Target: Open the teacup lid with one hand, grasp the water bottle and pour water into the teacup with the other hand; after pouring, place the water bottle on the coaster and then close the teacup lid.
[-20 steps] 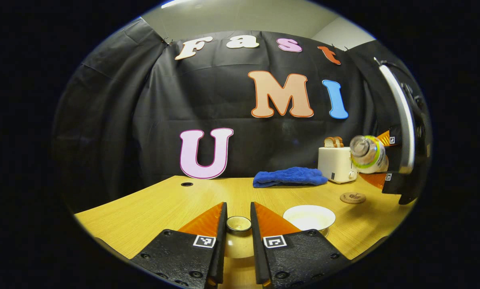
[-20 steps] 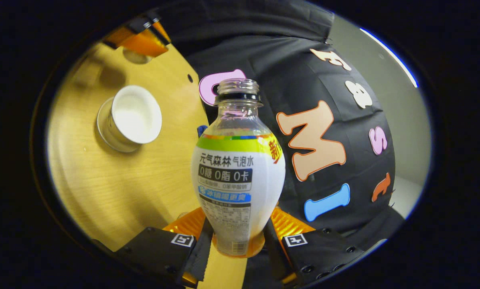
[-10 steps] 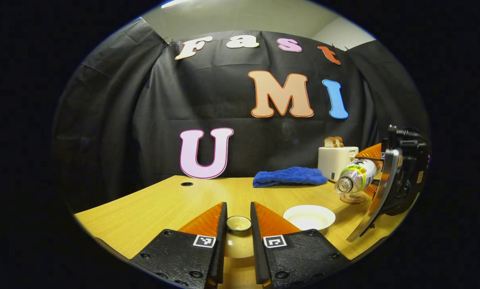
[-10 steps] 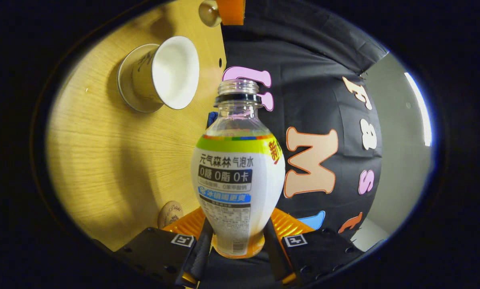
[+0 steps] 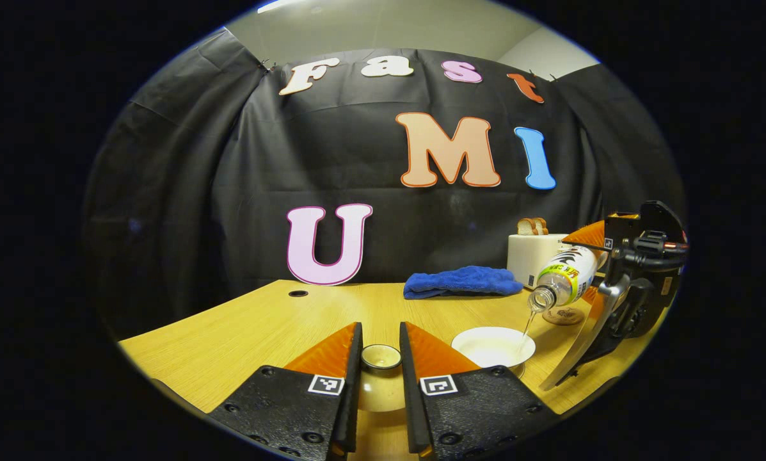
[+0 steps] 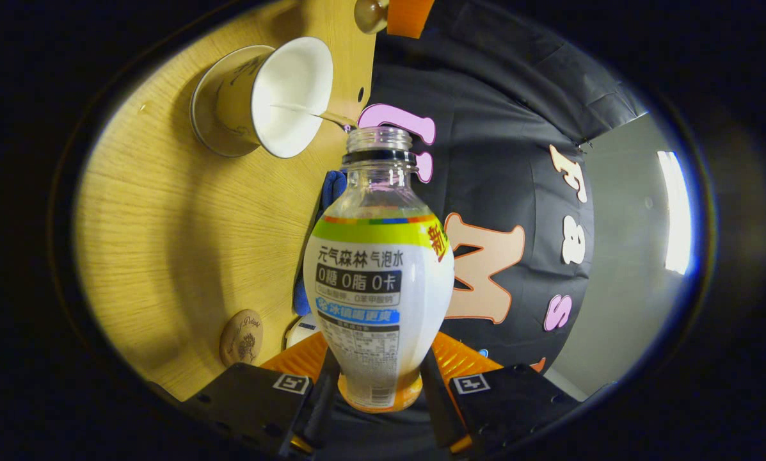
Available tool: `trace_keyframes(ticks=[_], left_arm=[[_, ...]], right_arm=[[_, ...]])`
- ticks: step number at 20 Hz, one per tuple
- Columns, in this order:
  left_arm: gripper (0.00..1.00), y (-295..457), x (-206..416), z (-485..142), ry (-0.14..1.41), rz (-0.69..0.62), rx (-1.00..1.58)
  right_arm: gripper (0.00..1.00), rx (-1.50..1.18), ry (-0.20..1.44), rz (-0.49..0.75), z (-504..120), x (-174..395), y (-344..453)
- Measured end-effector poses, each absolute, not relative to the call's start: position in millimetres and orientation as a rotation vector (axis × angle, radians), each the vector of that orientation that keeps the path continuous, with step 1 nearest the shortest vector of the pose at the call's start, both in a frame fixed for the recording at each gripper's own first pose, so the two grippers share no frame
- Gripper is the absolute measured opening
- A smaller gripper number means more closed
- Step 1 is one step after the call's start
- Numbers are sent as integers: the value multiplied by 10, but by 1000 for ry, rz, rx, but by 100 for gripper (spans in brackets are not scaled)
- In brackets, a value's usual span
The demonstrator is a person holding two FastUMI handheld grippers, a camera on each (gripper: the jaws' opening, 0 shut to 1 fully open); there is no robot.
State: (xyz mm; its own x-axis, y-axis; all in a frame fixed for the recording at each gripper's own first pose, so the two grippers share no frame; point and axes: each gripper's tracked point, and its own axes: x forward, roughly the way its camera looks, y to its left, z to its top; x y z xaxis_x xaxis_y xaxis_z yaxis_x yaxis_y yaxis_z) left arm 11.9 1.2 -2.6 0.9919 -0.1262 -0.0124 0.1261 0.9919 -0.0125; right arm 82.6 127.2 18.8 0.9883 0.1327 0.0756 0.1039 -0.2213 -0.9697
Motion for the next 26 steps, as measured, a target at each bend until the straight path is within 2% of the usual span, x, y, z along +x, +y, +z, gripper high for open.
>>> trace_keyframes(ticks=[1, 4, 20, 26], left_arm=[[28, 10, 122, -28, 13, -127, -12], [28, 7, 120, -25, 13, -126, -12], [28, 1, 118, -35, 14, -126, -13], [28, 8, 117, -30, 14, -127, -13]], right_arm=[[65, -1809, -179, 23, 205, 823, 1284], [67, -1840, -197, 9, 212, 821, 1297], [67, -1975, -377, -102, 381, 638, 1437], [67, -2018, -434, -106, 375, 611, 1499]])
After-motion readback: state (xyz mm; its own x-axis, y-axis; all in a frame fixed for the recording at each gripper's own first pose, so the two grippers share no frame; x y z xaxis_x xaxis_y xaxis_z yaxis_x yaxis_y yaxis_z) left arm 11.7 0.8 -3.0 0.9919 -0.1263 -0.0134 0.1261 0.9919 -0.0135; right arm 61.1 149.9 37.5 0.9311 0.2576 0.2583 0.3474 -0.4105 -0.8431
